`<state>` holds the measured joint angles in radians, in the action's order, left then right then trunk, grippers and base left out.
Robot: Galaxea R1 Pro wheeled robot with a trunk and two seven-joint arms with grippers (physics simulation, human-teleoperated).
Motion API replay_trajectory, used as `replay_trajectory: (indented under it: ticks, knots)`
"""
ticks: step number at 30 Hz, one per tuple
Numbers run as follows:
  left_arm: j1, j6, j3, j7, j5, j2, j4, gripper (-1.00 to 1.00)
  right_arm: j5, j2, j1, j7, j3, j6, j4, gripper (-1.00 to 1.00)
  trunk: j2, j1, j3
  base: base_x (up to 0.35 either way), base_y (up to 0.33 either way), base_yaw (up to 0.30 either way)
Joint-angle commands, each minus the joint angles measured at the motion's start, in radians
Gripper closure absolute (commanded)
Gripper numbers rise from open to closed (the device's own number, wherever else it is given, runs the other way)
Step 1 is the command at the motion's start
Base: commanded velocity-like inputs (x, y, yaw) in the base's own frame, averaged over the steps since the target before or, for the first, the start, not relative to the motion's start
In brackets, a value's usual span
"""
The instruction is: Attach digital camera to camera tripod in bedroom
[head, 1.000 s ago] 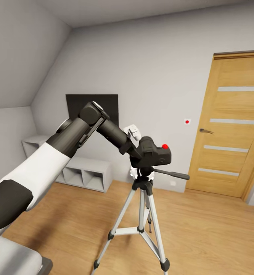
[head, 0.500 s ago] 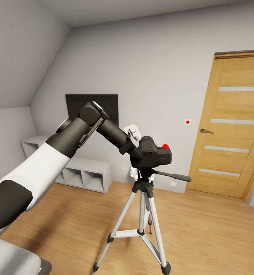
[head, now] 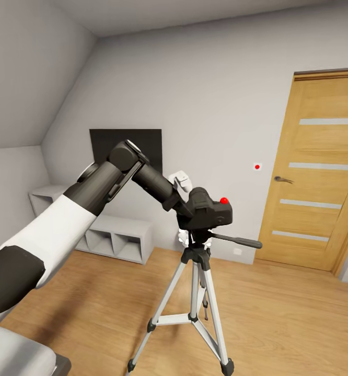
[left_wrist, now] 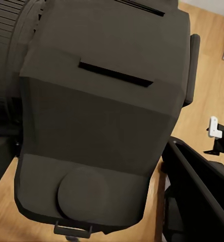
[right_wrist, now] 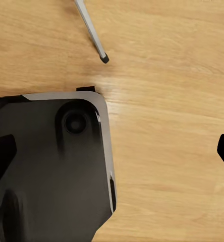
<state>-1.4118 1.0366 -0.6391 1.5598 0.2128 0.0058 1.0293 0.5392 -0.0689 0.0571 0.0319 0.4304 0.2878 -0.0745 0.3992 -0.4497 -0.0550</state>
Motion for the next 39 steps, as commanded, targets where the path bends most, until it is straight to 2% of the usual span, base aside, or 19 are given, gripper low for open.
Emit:
replay_trajectory:
  ticks: [1, 7, 11, 28, 30, 34, 37, 39]
  knots:
    - [-0.001, 0.011, -0.001, 0.011, 0.010, 0.001, -0.010, 1.00, 0.008, 0.001, 0.001, 0.003, 0.008, 0.005, -0.004, -1.00, 0.001, 0.000, 0.000, 0.000, 0.000, 0.000]
    - [-0.002, 0.011, 0.001, 0.011, 0.010, 0.021, -0.033, 1.00, 0.008, 0.001, 0.001, 0.003, 0.008, 0.005, -0.004, -1.00, 0.001, 0.000, 0.000, 0.000, 0.000, 0.000]
    - [-0.002, 0.011, 0.001, 0.011, 0.010, 0.025, -0.036, 1.00, 0.008, 0.001, 0.001, 0.003, 0.008, 0.005, -0.004, -1.00, 0.001, 0.000, 0.000, 0.000, 0.000, 0.000]
    - [-0.002, 0.011, 0.005, 0.011, 0.010, 0.019, -0.029, 1.00, 0.008, 0.001, 0.001, 0.004, 0.009, 0.010, -0.004, -1.00, 0.001, 0.000, 0.000, 0.000, 0.000, 0.000]
    - [-0.002, 0.011, 0.005, 0.011, 0.010, 0.019, -0.029, 1.00, 0.008, 0.001, 0.001, 0.005, 0.018, 0.016, -0.004, -1.00, 0.001, 0.000, 0.000, 0.000, 0.000, 0.000]
    - [-0.002, 0.011, 0.005, 0.011, 0.010, 0.019, -0.029, 1.00, 0.007, 0.000, 0.001, 0.004, 0.063, 0.029, -0.004, -1.00, 0.001, 0.000, 0.000, 0.000, 0.000, 0.000]
    - [-0.003, 0.011, 0.006, 0.011, 0.010, 0.019, -0.029, 1.00, 0.007, 0.000, 0.001, 0.003, 0.124, 0.040, -0.004, -1.00, 0.001, 0.000, 0.000, 0.000, 0.000, 0.000]
    - [-0.003, 0.011, 0.006, 0.011, 0.010, 0.019, -0.029, 1.00, 0.007, 0.001, 0.001, 0.003, 0.142, 0.043, -0.004, -1.00, 0.001, 0.000, 0.000, 0.000, 0.000, 0.000]
